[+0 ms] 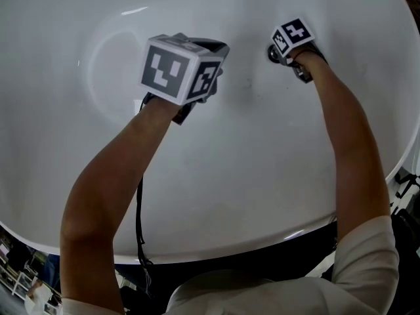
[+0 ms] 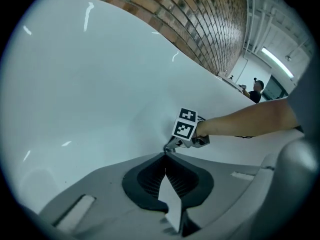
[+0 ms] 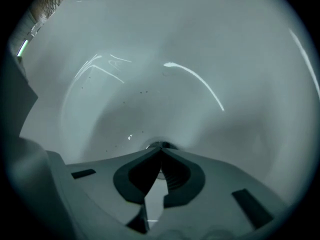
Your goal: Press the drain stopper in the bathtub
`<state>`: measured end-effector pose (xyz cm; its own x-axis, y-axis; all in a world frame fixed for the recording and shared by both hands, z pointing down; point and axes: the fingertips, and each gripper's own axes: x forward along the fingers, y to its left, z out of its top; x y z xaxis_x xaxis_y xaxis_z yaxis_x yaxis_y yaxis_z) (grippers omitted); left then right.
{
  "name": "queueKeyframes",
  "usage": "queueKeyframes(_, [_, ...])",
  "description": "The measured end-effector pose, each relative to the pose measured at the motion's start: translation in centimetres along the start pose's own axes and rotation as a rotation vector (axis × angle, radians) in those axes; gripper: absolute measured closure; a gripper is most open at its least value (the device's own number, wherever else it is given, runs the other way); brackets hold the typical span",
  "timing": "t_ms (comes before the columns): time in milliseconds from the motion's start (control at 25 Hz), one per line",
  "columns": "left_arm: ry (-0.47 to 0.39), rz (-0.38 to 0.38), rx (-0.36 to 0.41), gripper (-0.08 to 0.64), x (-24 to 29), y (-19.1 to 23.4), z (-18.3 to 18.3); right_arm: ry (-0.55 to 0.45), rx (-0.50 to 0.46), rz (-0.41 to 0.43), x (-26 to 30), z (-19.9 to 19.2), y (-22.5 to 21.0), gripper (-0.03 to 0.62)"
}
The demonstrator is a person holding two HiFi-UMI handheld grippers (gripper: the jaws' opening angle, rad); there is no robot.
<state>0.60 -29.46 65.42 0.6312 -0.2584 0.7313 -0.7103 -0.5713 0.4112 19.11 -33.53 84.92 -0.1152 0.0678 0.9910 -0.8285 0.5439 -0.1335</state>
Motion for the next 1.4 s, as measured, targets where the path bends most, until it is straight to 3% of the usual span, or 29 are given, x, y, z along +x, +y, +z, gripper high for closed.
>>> queueKeyframes(480, [0.035,-0.072,-0.08,0.552,2.1,-1.7,-3.1,0.036,0.05,0.009,1.3,-1.6,-0.6,0.577])
queueKeyframes(720, [0.035,-0.093,-0.104,0.552,2.7,-2.5,-4.0,-0.004,0.053,-0.019,1.3,-1.3,-0.7,0.574])
queueKeyframes(1400, [0.052,-0.097,-0.133,0.552,2.7,-2.5,-4.8,-0.04,0.038,-0.049,1.2,-1.5,-0.7,0.572])
